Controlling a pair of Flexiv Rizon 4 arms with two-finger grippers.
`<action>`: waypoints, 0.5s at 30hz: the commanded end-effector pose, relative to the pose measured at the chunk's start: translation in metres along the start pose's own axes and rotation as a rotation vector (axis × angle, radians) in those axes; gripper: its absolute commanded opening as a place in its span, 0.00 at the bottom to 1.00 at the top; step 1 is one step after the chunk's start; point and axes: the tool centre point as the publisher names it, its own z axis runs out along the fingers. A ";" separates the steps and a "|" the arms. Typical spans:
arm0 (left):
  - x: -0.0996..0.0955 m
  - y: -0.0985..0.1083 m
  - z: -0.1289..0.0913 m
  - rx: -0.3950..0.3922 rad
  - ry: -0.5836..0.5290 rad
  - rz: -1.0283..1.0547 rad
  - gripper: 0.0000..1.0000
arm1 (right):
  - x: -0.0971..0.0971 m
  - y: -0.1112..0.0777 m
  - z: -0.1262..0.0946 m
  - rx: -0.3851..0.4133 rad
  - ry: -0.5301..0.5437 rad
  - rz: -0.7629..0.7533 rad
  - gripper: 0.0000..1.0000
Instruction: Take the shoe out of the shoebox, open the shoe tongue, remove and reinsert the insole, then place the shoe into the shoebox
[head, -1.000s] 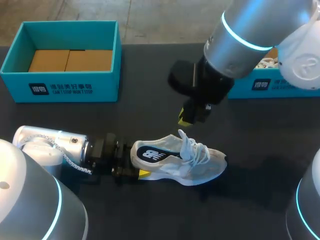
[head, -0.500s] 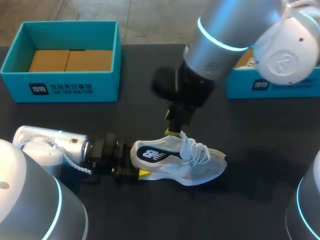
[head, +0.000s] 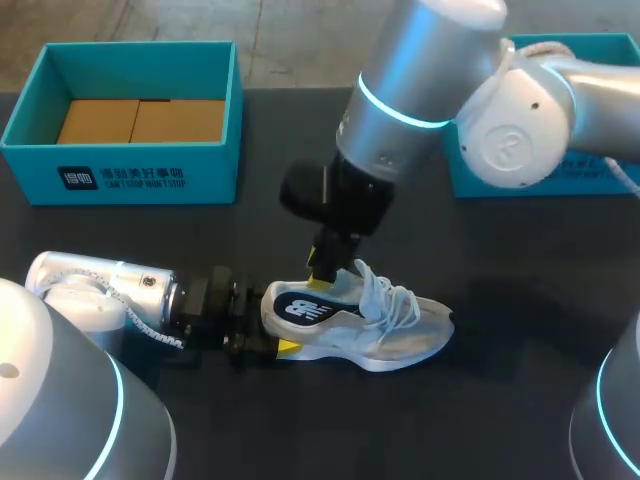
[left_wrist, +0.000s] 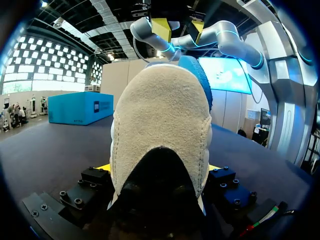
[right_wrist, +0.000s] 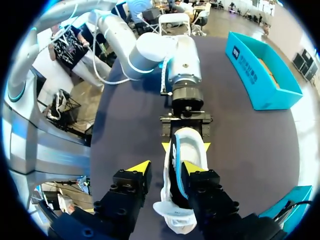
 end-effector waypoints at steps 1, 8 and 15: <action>-0.002 0.003 0.001 0.000 -0.003 0.001 0.00 | -0.004 -0.005 0.020 -0.026 0.014 -0.003 0.37; -0.002 0.003 0.001 0.000 -0.003 0.001 0.00 | -0.005 -0.009 0.030 -0.029 0.029 0.014 0.37; -0.002 0.003 0.001 0.000 -0.003 0.001 0.00 | -0.012 -0.014 0.044 -0.034 0.057 0.040 0.34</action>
